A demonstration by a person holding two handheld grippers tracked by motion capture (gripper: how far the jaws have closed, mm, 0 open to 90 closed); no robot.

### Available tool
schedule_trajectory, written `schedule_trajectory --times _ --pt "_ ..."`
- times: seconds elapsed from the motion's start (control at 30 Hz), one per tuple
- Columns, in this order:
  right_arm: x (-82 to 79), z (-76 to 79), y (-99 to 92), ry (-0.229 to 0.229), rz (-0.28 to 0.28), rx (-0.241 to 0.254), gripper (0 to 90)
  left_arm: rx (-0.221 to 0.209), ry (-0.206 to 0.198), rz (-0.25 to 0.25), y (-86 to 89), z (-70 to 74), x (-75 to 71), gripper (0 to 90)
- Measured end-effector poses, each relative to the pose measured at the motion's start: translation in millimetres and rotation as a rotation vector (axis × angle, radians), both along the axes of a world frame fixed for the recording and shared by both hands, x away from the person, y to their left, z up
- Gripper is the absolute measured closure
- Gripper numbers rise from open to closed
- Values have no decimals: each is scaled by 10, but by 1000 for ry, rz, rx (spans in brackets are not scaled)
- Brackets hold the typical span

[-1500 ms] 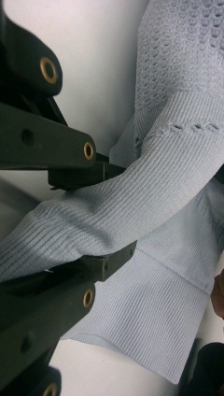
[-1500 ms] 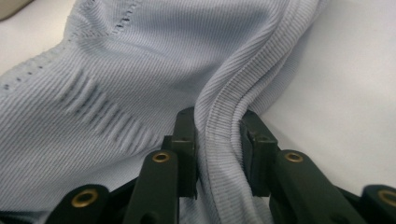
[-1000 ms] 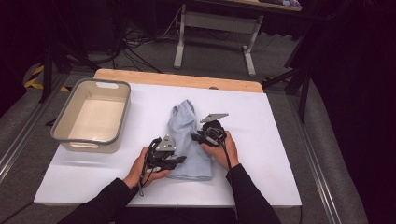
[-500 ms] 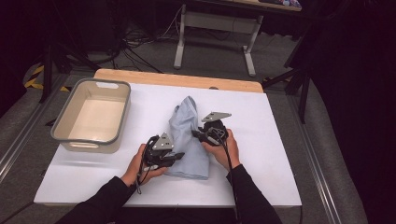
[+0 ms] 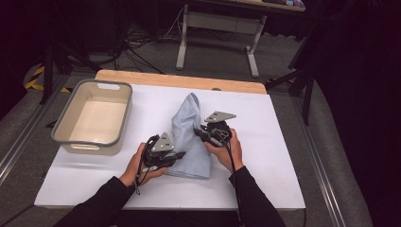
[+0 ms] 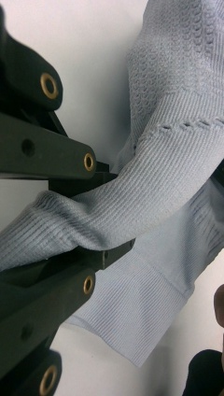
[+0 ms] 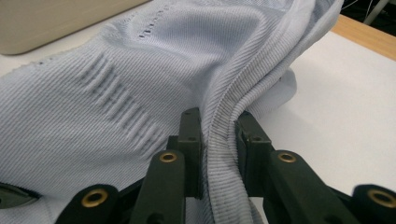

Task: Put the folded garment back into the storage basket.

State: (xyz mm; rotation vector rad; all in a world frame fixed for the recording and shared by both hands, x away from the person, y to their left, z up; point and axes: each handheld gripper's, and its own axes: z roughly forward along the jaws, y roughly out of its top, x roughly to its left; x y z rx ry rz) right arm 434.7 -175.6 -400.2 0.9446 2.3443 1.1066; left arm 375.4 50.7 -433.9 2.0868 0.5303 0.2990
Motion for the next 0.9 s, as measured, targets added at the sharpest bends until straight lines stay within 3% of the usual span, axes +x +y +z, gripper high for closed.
schedule_trajectory --times 0.37,0.9 --pt "-18 98 19 -33 -1 16 746 13 -48 -10 37 90 0 743" --pt "-29 215 123 -69 1 28 745 10 -78 -9 146 195 0 743"
